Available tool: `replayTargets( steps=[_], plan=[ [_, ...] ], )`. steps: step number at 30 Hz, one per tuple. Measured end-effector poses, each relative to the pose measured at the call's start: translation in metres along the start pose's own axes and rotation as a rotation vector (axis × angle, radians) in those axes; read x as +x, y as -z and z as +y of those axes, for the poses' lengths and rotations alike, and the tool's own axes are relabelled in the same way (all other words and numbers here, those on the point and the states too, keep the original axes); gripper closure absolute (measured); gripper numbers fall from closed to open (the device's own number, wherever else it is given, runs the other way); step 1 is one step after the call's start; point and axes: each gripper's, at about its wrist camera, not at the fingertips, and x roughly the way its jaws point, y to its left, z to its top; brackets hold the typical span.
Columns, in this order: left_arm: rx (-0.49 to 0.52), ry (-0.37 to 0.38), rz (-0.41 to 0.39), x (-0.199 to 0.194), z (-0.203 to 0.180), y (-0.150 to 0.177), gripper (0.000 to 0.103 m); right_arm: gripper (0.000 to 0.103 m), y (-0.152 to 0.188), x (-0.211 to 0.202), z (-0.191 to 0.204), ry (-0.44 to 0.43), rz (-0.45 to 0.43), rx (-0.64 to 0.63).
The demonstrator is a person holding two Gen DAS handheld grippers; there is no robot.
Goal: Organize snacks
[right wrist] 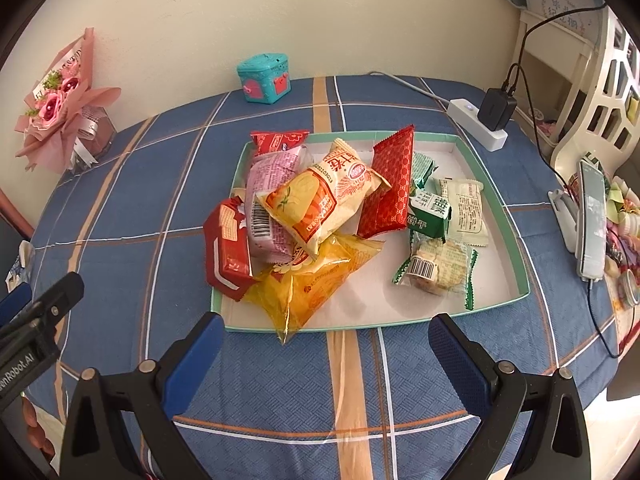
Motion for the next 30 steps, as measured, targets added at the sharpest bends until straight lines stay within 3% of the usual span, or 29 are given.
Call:
replayTargets(
  steps=[30],
  plan=[
    [0.013,-0.010,0.039,0.0020,0.0029,0.0001,0.001,0.000,-0.0002,-0.0022,0.0051,-0.008,-0.013,-0.007]
  ],
)
